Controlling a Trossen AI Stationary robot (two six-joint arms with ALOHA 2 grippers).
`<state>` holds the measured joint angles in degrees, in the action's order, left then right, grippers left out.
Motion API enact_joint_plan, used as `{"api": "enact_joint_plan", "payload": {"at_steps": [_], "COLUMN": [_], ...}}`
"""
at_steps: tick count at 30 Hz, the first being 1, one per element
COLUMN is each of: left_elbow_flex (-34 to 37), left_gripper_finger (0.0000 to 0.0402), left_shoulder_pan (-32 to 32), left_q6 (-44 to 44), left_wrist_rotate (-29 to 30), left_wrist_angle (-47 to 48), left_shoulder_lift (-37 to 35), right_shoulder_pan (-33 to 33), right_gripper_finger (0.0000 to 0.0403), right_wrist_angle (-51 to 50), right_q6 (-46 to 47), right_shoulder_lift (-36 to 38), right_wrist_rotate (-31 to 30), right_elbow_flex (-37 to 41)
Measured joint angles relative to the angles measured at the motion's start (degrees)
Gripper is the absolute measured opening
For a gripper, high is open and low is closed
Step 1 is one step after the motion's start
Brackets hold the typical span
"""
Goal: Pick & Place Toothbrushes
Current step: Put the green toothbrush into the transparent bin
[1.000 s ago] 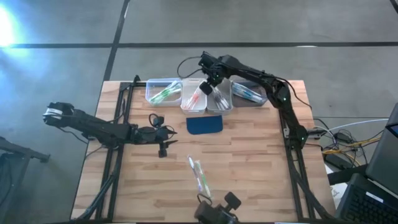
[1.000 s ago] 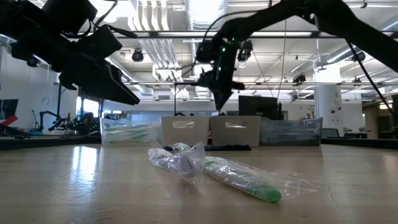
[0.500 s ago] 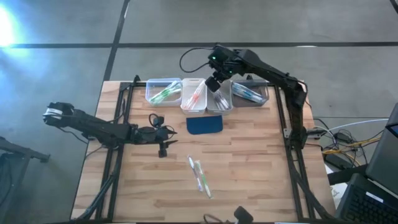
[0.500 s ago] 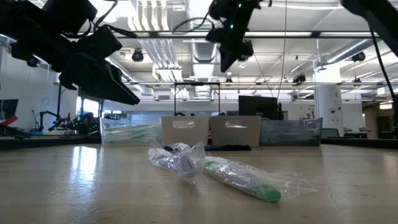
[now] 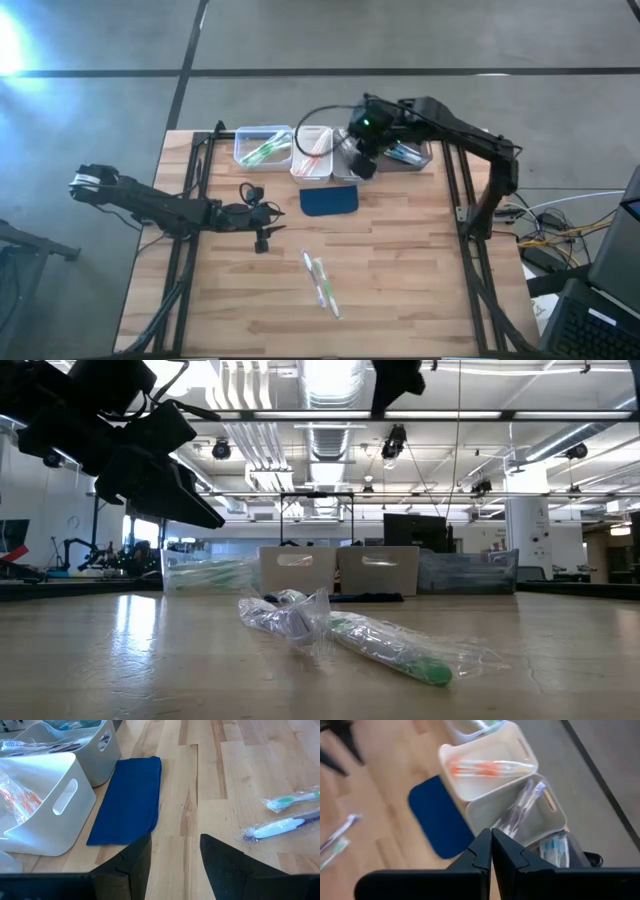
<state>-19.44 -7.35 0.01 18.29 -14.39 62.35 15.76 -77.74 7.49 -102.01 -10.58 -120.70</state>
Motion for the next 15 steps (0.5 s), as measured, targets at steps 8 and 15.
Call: {"api": "enact_joint_plan", "payload": {"at_steps": [8, 15], "left_elbow_flex": [0.0, 0.0], "left_gripper_finger": [0.0175, 0.0175], "left_shoulder_pan": [0.01, 0.01], "left_q6": [-0.02, 0.0], "left_wrist_rotate": [0.01, 0.01], "left_wrist_angle": [0.02, 0.01], "left_shoulder_lift": [0.0, 0.0], "right_shoulder_pan": [-7.79, -13.05], "right_gripper_finger": [0.0008, 0.0008], "right_wrist_angle": [0.1, 4.39], "right_q6": [0.26, 2.18], "right_shoulder_lift": [7.15, 15.48], "right_wrist_rotate": [-0.03, -0.03], "right_elbow_flex": [7.38, 19.37]}}
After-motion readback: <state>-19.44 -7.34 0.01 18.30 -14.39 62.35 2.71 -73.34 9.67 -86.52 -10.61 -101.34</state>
